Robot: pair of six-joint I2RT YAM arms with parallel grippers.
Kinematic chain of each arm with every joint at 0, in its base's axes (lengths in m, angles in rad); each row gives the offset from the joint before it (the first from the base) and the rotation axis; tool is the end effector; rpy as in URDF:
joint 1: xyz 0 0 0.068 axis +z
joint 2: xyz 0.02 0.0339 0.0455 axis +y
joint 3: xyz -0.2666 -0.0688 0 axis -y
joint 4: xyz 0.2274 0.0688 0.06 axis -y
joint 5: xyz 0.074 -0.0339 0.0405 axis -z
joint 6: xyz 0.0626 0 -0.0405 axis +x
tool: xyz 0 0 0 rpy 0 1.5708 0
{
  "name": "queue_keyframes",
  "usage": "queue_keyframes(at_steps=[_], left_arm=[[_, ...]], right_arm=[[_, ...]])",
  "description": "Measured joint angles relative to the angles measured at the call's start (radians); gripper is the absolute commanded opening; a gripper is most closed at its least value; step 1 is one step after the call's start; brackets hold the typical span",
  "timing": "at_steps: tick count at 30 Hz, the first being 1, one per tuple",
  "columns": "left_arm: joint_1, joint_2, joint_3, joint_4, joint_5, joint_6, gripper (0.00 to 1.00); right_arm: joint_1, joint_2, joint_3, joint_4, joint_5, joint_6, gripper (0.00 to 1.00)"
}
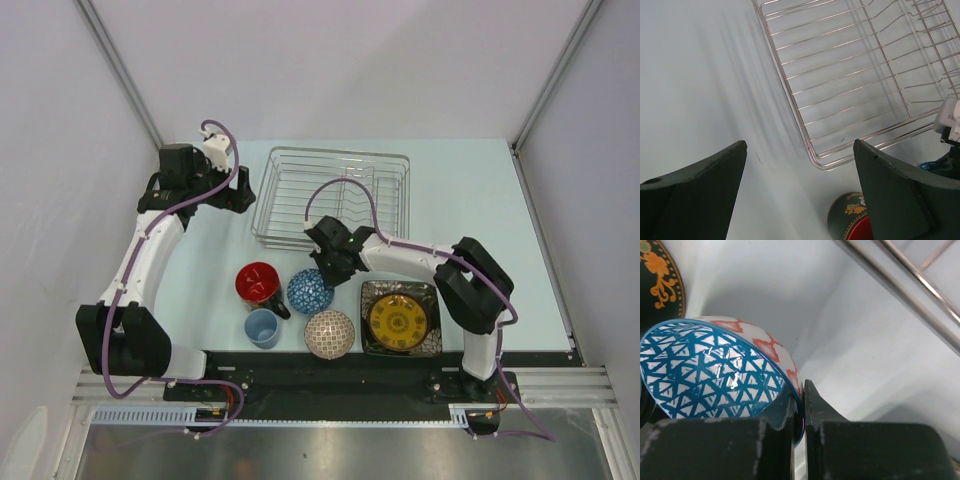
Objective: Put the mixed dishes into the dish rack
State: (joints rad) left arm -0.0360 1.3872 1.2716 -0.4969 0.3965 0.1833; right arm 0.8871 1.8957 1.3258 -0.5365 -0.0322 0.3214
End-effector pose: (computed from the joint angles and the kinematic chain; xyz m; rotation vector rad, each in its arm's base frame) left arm 0.3109 -0.0354 0.3332 0.4558 2.1008 -0.3466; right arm 0.2449 0.3037 0.1719 -0.7773 2.6368 0.4057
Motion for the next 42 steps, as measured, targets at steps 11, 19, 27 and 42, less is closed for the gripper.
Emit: queue_keyframes(at_steps=[11, 19, 27, 42], left_arm=[[0.0, 0.0, -0.003, 0.003, 0.0, 0.0, 0.93], [0.0, 0.061, -0.014, 0.07, 0.001, -0.004, 0.92], [0.0, 0.314, 0.114, 0.08, 0.002, -0.037, 0.89], [-0.009, 0.505, 0.261, 0.146, -0.038, -0.075, 0.86]], right_arm=[[-0.066, -0.103, 0.097, -0.224, 0.278, -0.072, 0.0], [-0.128, 0.028, 0.808, -0.545, 0.597, -0.072, 0.0], [-0.272, 0.194, 1.037, -0.725, 0.805, 0.024, 0.0], [-0.306, 0.241, 1.038, -0.772, 0.968, 0.227, 0.0]])
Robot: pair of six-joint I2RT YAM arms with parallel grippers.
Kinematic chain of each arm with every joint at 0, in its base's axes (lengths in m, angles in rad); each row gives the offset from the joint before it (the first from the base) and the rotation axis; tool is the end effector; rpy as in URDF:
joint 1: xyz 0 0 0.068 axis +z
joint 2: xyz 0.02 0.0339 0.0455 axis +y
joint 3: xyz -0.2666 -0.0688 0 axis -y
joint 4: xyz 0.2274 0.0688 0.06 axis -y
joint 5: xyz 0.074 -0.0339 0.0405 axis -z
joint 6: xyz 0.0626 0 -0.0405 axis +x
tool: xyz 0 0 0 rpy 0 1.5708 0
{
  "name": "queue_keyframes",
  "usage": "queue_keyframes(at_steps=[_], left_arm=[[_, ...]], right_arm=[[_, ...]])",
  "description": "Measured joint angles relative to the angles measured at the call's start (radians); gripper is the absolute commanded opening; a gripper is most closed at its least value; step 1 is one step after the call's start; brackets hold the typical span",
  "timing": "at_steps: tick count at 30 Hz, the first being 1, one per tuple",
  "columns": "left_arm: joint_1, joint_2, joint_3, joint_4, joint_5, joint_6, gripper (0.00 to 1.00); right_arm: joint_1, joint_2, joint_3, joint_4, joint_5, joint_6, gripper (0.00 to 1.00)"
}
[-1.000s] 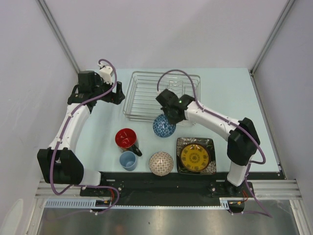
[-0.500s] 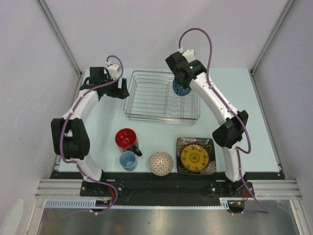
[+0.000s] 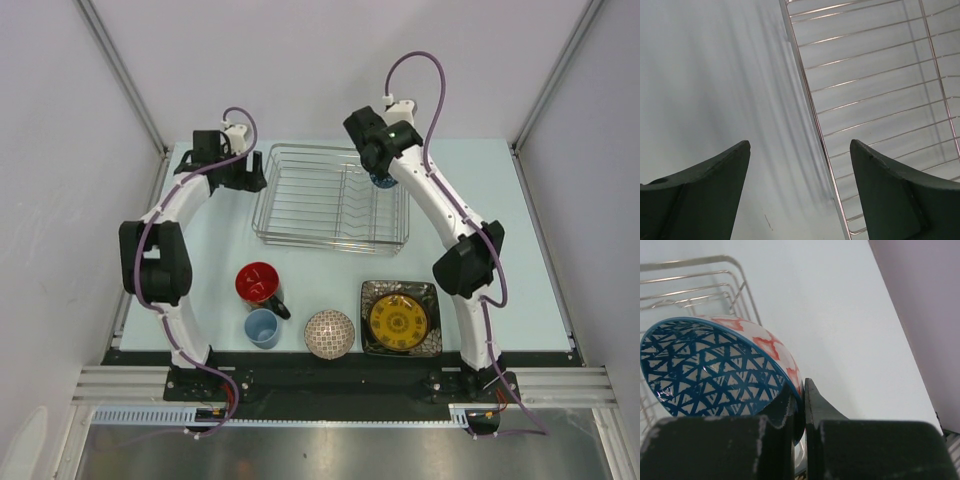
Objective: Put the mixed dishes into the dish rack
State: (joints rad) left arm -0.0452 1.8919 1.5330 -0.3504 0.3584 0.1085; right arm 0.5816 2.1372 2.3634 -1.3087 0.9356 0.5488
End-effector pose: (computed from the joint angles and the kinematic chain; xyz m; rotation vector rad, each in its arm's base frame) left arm 0.4373 -0.0418 0.2564 0.3587 2.2244 -0.3739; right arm 0.3814 0.1905 0.3498 0.2380 2.1785 -0.6375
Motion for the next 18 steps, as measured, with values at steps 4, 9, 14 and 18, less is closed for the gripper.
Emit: queue_keyframes(at_steps=[4, 9, 14, 18], left_arm=[[-0.007, 0.009, -0.02, -0.002, 0.003, 0.004, 0.86], [-0.024, 0.01, -0.047, 0.004, 0.015, 0.015, 0.85], [-0.039, 0.01, -0.146, 0.001, 0.042, 0.034, 0.85], [-0.045, -0.011, -0.22, -0.003, 0.065, 0.057, 0.85]], right_arm=[[-0.043, 0.053, 0.019, -0.014, 0.035, 0.018, 0.0], [-0.066, 0.121, 0.02, -0.028, 0.055, 0.027, 0.0], [-0.08, 0.161, 0.024, -0.035, 0.062, 0.027, 0.0], [-0.086, 0.188, 0.043, -0.04, 0.063, 0.027, 0.0]])
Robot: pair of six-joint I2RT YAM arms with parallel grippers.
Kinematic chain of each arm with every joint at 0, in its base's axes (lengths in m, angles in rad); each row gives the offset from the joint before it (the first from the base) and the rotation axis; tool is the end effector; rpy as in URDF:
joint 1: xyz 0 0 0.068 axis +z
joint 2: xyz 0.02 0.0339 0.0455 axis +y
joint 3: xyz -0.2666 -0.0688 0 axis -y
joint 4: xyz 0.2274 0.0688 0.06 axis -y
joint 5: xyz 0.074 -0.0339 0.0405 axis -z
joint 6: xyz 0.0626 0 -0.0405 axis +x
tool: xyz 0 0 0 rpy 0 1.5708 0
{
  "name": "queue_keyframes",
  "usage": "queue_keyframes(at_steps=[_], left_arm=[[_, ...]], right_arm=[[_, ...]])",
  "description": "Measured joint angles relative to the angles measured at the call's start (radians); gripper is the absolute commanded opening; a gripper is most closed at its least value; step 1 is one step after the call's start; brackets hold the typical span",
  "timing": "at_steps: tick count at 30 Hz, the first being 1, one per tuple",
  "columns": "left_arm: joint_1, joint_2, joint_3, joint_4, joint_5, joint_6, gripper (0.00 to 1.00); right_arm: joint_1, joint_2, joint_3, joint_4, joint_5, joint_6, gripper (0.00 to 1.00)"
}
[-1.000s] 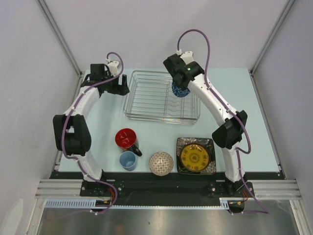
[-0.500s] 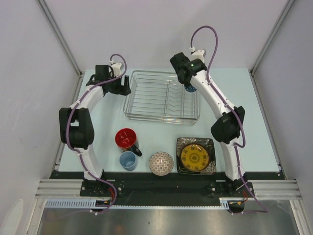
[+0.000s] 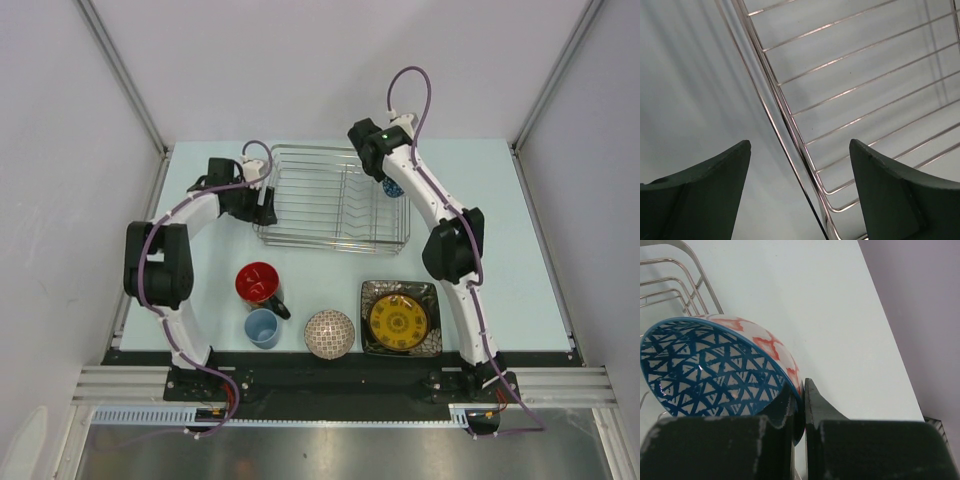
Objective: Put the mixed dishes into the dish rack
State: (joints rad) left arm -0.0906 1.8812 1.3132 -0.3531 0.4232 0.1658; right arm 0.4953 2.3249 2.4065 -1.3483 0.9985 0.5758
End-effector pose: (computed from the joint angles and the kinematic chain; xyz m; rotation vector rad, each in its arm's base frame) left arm 0.4007 -0.0622 0.1912 0.4863 2.3936 -0.4921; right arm 0.4267 0.1707 0.2832 0.2774 2.2322 -0.8760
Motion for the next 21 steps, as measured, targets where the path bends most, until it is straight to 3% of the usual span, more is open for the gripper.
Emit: queue_keyframes(at_steps=[21], left_arm=[[-0.027, -0.235, -0.166, -0.093, 0.175, 0.064, 0.85]], right_arm=[[-0.041, 0.063, 0.072, 0.029, -0.072, -0.029, 0.0]])
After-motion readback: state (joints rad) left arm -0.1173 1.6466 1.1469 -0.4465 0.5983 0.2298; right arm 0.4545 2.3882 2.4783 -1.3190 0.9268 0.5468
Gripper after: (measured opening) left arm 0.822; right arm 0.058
